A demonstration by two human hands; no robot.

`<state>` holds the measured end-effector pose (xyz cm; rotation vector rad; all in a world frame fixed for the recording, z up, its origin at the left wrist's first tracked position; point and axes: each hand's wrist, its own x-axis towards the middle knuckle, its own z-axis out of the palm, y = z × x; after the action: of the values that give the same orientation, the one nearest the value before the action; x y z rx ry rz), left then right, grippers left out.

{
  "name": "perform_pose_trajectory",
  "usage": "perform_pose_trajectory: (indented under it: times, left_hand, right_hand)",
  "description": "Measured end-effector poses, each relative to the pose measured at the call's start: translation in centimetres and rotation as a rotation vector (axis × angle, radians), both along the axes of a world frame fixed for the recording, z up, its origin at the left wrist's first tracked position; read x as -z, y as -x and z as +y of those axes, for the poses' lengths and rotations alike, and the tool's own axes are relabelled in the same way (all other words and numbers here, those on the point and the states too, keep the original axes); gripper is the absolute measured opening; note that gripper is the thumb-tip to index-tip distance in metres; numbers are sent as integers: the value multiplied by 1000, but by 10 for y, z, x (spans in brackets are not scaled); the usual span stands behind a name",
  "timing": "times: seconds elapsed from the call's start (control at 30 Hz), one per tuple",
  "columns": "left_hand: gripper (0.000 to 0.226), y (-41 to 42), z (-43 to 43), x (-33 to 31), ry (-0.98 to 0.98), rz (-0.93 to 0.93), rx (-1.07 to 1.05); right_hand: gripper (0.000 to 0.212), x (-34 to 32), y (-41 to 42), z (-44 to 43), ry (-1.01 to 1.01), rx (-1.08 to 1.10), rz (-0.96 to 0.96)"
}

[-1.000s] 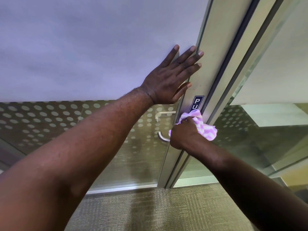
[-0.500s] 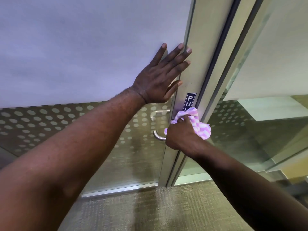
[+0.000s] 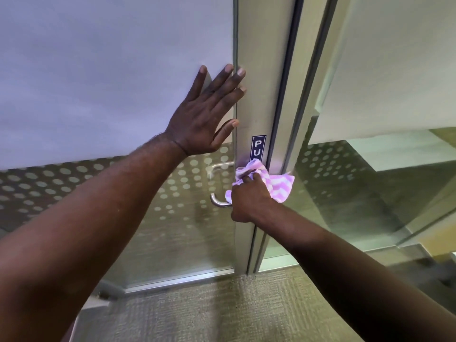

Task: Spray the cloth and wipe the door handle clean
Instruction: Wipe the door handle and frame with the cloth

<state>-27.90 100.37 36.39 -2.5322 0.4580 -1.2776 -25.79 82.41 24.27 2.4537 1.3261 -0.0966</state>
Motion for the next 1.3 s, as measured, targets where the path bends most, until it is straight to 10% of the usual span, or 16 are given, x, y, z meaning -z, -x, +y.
perform_pose_trajectory:
  times: [0.37, 0.67, 0.87, 1.13, 1.3]
  left_hand:
    - [68, -2, 0, 1, 7, 56, -80]
    - [70, 13, -12, -12, 12, 167, -133]
    - [69, 23, -25, -21, 30, 219, -168]
    - [59, 44, -62, -3, 315, 170, -169]
    - [45, 75, -103, 70, 865, 133, -145]
  right_hand:
    - [63, 15, -26, -45, -171, -101, -30]
    - [27, -8, -13, -10, 150, -153, -99]
    - [53, 6, -31, -63, -375, -16, 81]
    - [29, 15, -32, -144, -1355, 720, 1173]
    - [53, 35, -21, -163, -1565, 980, 1760]
